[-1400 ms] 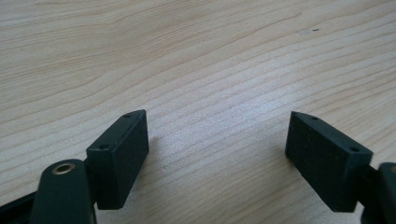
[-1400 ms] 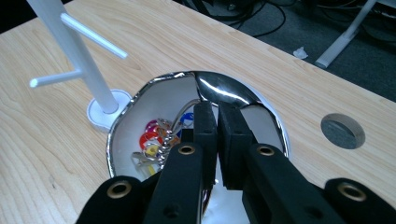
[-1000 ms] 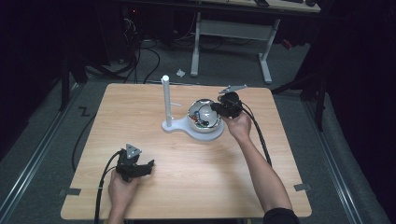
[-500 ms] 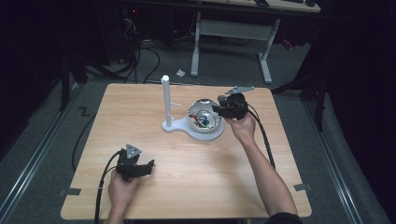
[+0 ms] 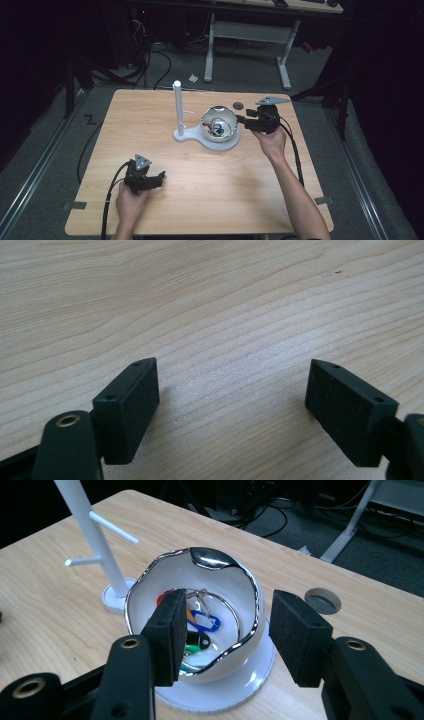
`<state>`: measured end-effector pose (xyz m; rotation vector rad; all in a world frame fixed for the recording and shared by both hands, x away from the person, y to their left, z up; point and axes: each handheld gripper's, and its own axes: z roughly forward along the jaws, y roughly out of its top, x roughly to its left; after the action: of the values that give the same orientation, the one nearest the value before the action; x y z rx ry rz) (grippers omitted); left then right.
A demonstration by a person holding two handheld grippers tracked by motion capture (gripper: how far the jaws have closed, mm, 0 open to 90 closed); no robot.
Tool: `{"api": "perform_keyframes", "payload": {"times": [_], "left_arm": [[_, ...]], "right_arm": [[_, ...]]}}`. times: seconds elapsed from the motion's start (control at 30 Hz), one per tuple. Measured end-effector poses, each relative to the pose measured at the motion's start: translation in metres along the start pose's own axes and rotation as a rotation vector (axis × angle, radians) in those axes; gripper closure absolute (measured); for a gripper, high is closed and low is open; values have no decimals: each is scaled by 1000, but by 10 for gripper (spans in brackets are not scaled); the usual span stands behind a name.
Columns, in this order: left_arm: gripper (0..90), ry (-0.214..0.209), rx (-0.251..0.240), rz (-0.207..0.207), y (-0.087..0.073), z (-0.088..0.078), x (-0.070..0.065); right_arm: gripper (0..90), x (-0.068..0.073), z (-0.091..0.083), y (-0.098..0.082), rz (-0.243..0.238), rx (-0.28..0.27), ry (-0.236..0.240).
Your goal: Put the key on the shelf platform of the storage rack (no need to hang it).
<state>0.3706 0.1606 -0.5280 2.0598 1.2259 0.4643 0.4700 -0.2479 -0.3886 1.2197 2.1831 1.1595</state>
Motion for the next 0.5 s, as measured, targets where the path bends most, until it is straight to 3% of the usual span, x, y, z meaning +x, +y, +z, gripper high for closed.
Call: {"api": "perform_keyframes", "payload": {"times": [0.5], "left_arm": [[221, 0, 0, 0, 0, 0, 0]], "right_arm": [[483, -3, -38, -10, 40, -42, -15]]}}
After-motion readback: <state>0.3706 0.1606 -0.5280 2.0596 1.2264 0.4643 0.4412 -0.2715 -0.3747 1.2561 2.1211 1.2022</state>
